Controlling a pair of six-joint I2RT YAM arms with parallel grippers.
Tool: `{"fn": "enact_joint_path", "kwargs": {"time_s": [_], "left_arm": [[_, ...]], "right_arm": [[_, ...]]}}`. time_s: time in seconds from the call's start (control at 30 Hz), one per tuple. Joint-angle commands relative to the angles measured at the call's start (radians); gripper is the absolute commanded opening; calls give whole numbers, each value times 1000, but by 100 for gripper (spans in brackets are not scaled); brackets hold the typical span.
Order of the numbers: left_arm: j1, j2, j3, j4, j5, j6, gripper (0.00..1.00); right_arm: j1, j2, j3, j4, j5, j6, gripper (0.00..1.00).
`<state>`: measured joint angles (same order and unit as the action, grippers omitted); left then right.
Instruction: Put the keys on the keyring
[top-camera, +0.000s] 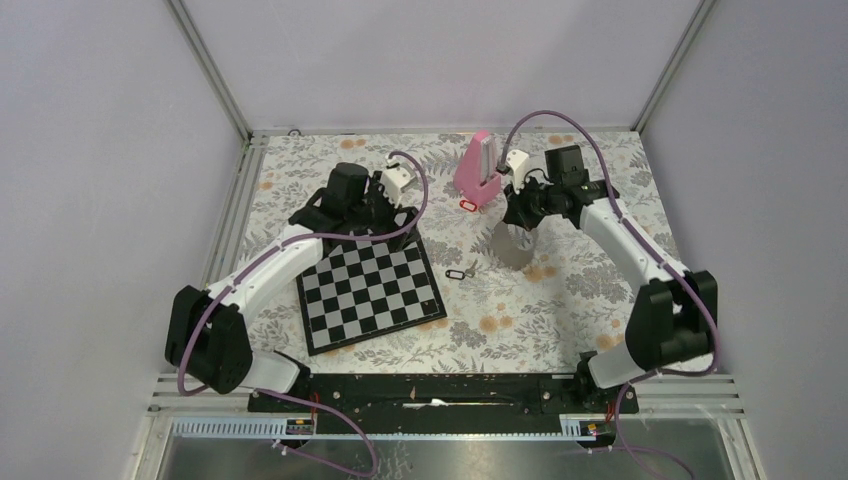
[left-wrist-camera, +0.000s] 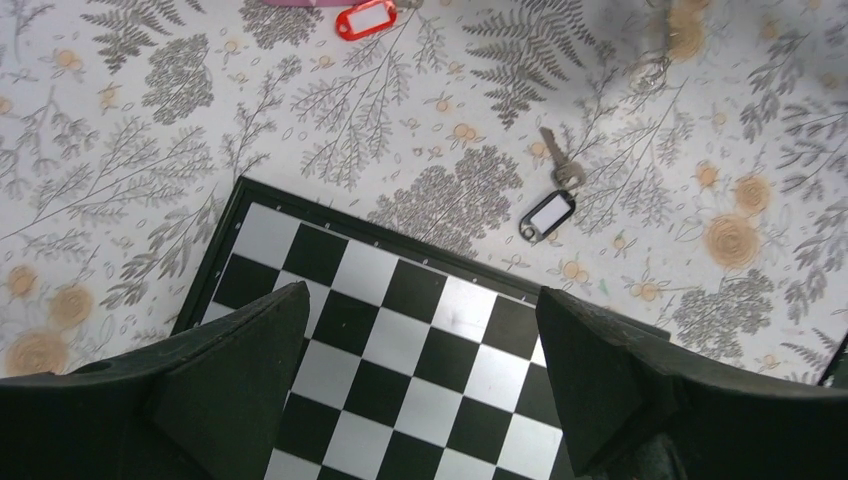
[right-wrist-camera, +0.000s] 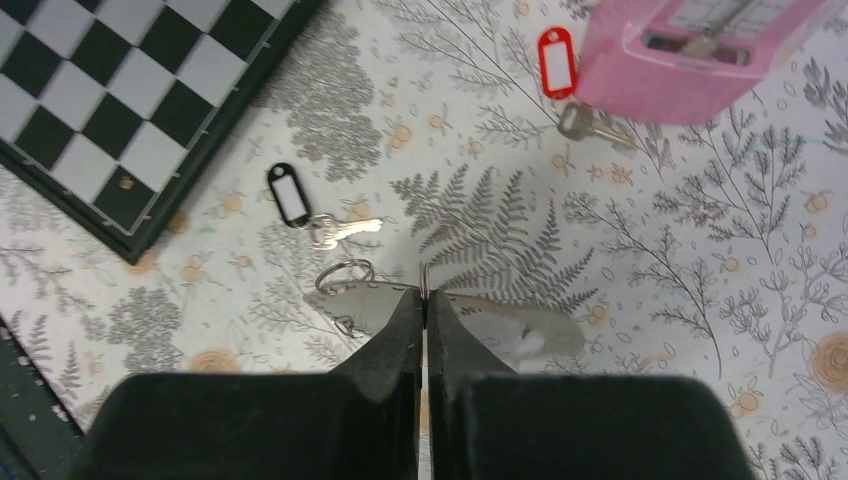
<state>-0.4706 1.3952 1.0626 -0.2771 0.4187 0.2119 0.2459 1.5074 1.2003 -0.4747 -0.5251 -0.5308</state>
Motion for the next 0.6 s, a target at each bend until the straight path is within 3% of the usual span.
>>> {"fn": "enact_joint_path", "kwargs": {"time_s": [0.0,0.3,0.57], "left_arm": [[-3,39,92,52,108,-64,93],[-49,114,221,53,263,-112,82],[-123,153,356,55,410,-97,62]], "right_arm": [[6,-93,-53,21,-141,25,0],[9,-275,-150,171,-339,123,0],[18,-298,-188,330,-500,279,0]]}}
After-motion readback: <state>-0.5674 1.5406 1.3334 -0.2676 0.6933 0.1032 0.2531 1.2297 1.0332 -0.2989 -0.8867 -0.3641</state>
